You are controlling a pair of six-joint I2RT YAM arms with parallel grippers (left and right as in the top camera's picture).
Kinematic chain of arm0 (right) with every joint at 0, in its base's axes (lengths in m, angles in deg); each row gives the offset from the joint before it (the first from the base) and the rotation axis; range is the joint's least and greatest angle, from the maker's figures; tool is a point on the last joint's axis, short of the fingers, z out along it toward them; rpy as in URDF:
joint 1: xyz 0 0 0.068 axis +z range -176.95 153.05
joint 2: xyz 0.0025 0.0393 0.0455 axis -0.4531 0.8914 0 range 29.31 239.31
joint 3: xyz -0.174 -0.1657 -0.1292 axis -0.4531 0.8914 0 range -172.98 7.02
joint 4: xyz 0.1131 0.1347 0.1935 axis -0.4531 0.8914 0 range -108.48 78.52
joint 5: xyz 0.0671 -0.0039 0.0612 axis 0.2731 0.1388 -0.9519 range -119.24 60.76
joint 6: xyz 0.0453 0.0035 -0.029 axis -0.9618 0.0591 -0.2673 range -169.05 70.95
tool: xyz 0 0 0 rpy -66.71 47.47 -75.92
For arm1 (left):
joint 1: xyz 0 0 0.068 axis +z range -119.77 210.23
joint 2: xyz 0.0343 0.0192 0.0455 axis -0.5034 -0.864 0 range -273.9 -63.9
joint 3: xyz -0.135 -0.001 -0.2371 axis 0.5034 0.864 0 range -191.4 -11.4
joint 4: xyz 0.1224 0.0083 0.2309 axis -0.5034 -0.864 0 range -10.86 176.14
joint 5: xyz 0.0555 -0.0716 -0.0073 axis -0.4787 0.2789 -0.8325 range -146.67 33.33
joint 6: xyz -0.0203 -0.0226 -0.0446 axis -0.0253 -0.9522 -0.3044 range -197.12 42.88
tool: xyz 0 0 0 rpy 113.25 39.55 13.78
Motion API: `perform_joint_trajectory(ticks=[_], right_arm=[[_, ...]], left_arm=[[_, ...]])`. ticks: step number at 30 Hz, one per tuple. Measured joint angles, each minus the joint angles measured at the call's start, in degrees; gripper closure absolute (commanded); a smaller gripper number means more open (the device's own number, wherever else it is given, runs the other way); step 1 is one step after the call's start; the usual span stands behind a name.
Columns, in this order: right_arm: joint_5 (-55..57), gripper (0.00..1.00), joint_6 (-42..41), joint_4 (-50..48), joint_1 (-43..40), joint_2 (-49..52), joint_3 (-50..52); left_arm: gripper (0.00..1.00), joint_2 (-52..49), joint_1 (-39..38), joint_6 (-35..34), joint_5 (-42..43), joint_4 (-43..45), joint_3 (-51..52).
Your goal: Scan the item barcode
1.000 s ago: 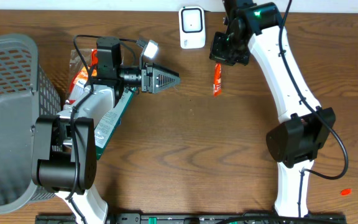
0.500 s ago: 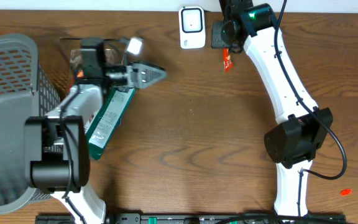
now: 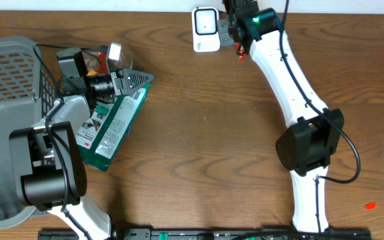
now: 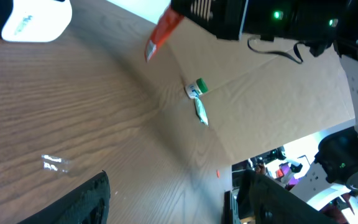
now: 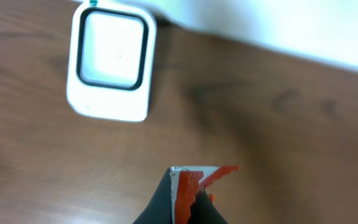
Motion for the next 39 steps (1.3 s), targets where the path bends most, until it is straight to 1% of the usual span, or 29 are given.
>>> perform_joint_trajectory(ticks=[4,11,15,21,26,30,33,39], right_arm=[[5.03,0.99,8.57,-6.16,1.20,0.57,0.00],[8.02,0.99,20.94,-18.16,3.15,0.61,0.00],[9.99,0.99,25.92,-22.67,3.28,1.46,-0.02],[13.31,0.99,31.65,-29.00,3.30,6.67,-0.02],[13.51,0.99,35.74,-30.67,3.37,9.25,0.02],[13.64,0.99,38.93,-34.38,3.89,9.44,0.00],[13.73,0.99,41.72,-36.15,5.14,9.44,0.00],[13.66,0.99,48.98,-39.23,8.87,10.29,0.00]], left_arm=[[0.26,0.00,0.00,0.72,-0.52,0.00,0.37],[0.23,0.00,0.00,0.87,-1.81,0.00,0.42],[0.22,0.00,0.00,0.92,-2.19,0.00,0.42],[0.19,0.00,0.00,1.77,-4.63,-1.68,0.42],[0.19,0.00,0.00,5.81,-10.03,-10.21,0.55],[0.19,0.00,0.00,11.50,-16.50,-19.41,0.81],[0.19,0.00,0.00,15.52,-21.11,-24.46,0.87],[0.19,0.00,0.00,20.90,-29.18,-30.16,0.90]])
